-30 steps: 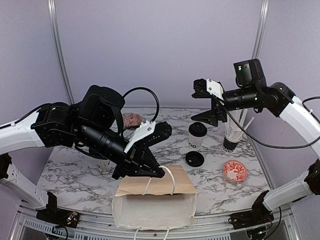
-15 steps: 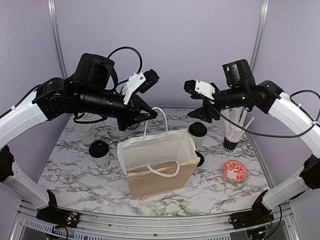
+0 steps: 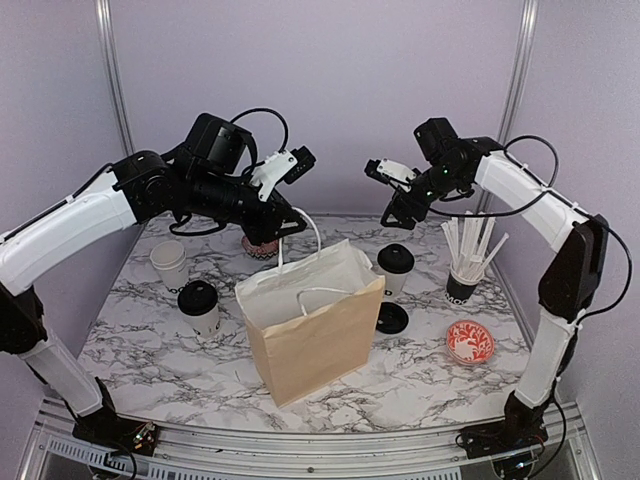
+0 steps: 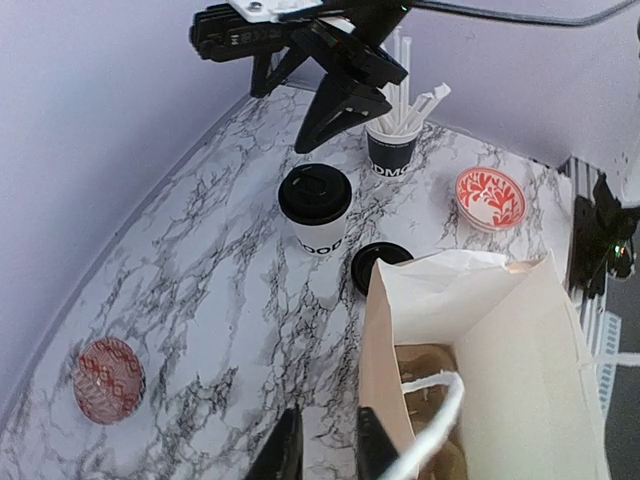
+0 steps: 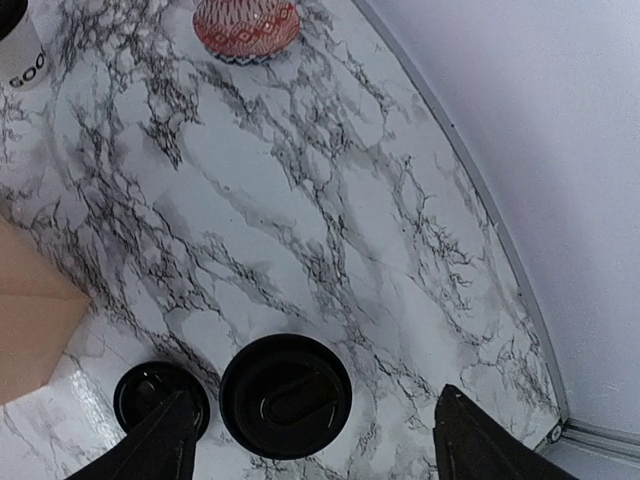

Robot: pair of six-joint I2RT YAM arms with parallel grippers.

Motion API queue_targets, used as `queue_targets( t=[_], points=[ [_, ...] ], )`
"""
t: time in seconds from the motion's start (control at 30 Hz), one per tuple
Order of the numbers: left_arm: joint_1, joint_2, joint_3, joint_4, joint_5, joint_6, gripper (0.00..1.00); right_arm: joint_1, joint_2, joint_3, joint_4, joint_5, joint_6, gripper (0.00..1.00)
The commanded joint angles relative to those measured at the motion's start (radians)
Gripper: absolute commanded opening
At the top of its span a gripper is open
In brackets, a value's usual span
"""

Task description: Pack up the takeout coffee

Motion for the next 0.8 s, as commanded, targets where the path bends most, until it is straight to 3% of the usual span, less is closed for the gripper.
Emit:
queue_targets(
  t=[0.0, 0.07, 0.17, 0.37, 0.77],
  points=[
    [0.003, -0.035, 0.007, -0.020, -0.007, -0.019, 0.42, -0.030, 0.086, 0.086, -0.157, -0.016, 0.005, 0.85],
    [0.002, -0.049, -0.008, -0.021, -0.007, -0.029, 0.51, -0.033, 0.106, 0.080, -0.159, 0.001, 0.001, 0.92],
    [0.003, -0.068, -0.040, -0.021, -0.009, -0.034, 0.58, -0.033, 0.139, 0.085, -0.172, 0.012, 0.001, 0.97],
    [0.003, -0.100, -0.085, -0.020, -0.009, -0.043, 0.69, -0.036, 0.180, 0.074, -0.184, 0.035, -0.001, 0.99],
    [0.003, -0.107, -0.108, -0.020, 0.010, -0.050, 0.71, -0.058, 0.217, 0.064, -0.205, 0.034, -0.008, 0.95]
  ],
)
